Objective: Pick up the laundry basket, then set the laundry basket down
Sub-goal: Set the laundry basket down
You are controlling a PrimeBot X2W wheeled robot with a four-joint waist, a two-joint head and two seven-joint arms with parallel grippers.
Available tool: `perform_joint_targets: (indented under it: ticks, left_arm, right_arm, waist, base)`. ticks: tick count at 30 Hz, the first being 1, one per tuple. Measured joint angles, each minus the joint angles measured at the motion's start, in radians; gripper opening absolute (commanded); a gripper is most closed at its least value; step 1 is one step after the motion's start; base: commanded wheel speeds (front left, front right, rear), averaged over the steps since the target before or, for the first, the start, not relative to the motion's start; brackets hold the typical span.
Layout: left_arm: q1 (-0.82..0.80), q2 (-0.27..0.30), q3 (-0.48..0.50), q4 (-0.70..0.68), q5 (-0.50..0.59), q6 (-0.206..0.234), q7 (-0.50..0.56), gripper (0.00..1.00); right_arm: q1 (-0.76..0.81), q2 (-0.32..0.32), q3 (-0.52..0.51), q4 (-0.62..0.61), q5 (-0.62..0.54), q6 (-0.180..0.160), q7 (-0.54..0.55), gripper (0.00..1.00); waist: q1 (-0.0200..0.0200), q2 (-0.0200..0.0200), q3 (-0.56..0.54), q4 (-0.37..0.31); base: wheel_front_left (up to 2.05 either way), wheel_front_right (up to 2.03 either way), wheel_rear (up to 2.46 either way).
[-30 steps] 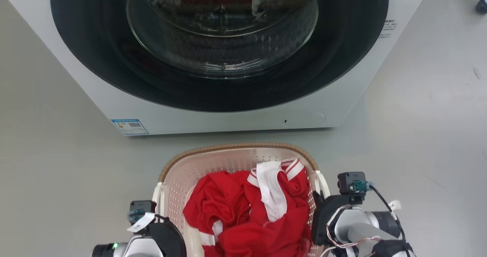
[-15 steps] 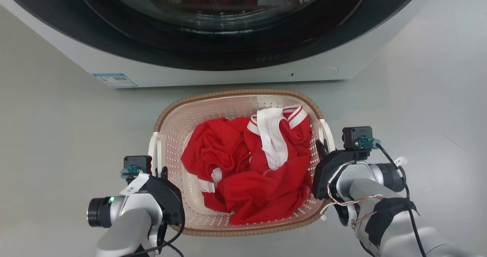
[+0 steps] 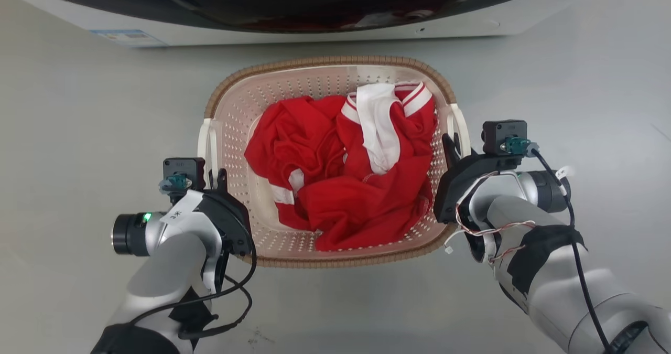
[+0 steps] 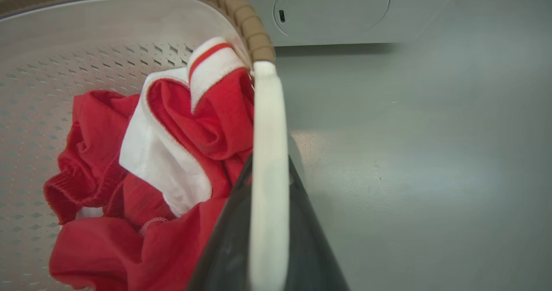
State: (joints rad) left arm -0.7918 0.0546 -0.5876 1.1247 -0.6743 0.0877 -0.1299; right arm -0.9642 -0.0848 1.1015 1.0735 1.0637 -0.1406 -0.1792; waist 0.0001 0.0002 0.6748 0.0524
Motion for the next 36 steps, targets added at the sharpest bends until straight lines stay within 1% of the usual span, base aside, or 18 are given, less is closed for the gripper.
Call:
perform_joint_targets:
  ticks: [7, 13, 18, 24, 25, 26, 27, 28, 29, 30, 36]
  left_arm:
    - [-0.072, 0.0, 0.002, -0.003, 0.004, 0.0, -0.024, 0.0]
    - [-0.105, -0.001, 0.005, 0.0, 0.007, 0.0, -0.053, 0.0]
    - [-0.129, 0.0, 0.011, 0.005, 0.008, 0.001, -0.07, 0.0]
    - [-0.148, -0.001, 0.015, 0.017, 0.015, 0.001, -0.085, 0.0]
    - [-0.149, -0.001, 0.015, 0.019, 0.015, 0.001, -0.089, 0.18]
    - [-0.149, -0.001, 0.015, 0.021, 0.016, 0.001, -0.092, 0.35]
    - [-0.149, -0.002, 0.016, 0.023, 0.016, 0.001, -0.092, 0.4]
    - [-0.15, -0.003, 0.017, 0.024, 0.016, 0.001, -0.094, 0.49]
    - [-0.151, -0.007, 0.019, 0.025, 0.016, 0.001, -0.099, 0.83]
    - [-0.152, -0.01, 0.021, 0.026, 0.016, 0.001, -0.101, 1.0]
    - [-0.162, -0.02, 0.03, 0.038, 0.016, 0.001, -0.11, 1.0]
  right_arm:
    - [-0.076, -0.002, -0.011, 0.02, -0.008, 0.0, -0.018, 0.0]
    - [-0.102, -0.002, -0.014, 0.031, -0.01, 0.0, -0.037, 0.0]
    - [-0.118, -0.002, -0.014, 0.032, -0.016, 0.0, -0.049, 0.0]
    - [-0.126, -0.001, -0.014, 0.033, -0.017, 0.0, -0.059, 0.0]
    - [-0.129, -0.001, -0.014, 0.033, -0.017, 0.0, -0.06, 0.0]
    - [-0.132, -0.001, -0.014, 0.033, -0.018, 0.0, -0.06, 0.15]
    - [-0.133, -0.001, -0.013, 0.033, -0.019, 0.0, -0.06, 0.31]
    - [-0.133, 0.0, -0.012, 0.033, -0.025, 0.001, -0.06, 0.46]
    - [-0.133, 0.003, -0.012, 0.033, -0.029, 0.001, -0.06, 1.0]
    - [-0.133, 0.005, -0.012, 0.033, -0.031, 0.002, -0.06, 1.0]
    - [-0.133, 0.019, -0.01, 0.042, -0.036, 0.006, -0.061, 1.0]
  waist:
    - [0.0, 0.0, 0.104, 0.005]
    - [0.0, 0.0, 0.171, 0.011]
    - [0.0, 0.0, 0.2, 0.016]
    - [-0.0001, -0.0001, 0.21, 0.018]
    - [-0.0001, -0.0001, 0.21, 0.018]
    - [-0.0002, -0.0002, 0.21, 0.018]
    - [-0.0002, -0.0002, 0.21, 0.018]
    - [-0.0002, -0.0002, 0.21, 0.018]
    - [-0.0001, -0.0001, 0.21, 0.018]
    - [-0.0001, -0.0001, 0.209, 0.019]
    - [-0.0001, -0.0002, 0.196, 0.021]
  base:
    - [0.0, 0.0, 0.0]
    - [0.0, 0.0, 0.0]
    - [0.0, 0.0, 0.0]
    - [0.0, 0.0, 0.0]
    - [0.0, 0.0, 0.0]
    - [0.0, 0.0, 0.0]
    - [0.0, 0.0, 0.0]
    - [0.0, 0.0, 0.0]
    - [0.0, 0.0, 0.0]
    - [0.0, 0.0, 0.0]
    - [0.0, 0.0, 0.0]
